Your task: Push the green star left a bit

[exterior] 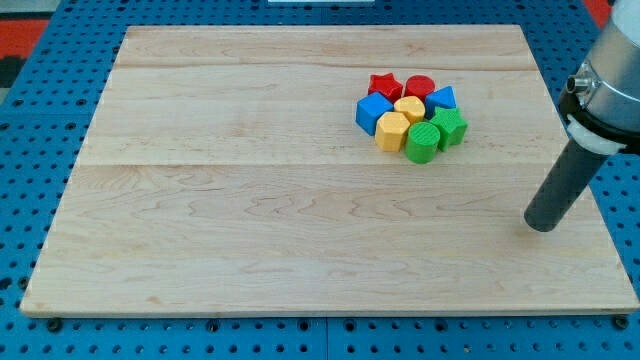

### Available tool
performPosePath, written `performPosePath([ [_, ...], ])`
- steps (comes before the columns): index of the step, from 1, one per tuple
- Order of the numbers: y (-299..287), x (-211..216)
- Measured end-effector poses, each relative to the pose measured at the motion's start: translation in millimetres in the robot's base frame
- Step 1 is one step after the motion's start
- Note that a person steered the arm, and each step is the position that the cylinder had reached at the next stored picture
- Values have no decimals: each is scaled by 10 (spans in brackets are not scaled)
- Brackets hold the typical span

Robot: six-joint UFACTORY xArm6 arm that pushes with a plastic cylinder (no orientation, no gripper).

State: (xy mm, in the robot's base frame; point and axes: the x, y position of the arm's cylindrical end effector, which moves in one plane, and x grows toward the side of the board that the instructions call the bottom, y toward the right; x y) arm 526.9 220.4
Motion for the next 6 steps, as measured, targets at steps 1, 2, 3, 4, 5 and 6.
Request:
performPosePath([
  [1,-48,24],
  [2,-19,-65],
  [3,-355,-554],
  [4,-713,-759],
  [5,-705,-877],
  [6,-158,-1104],
])
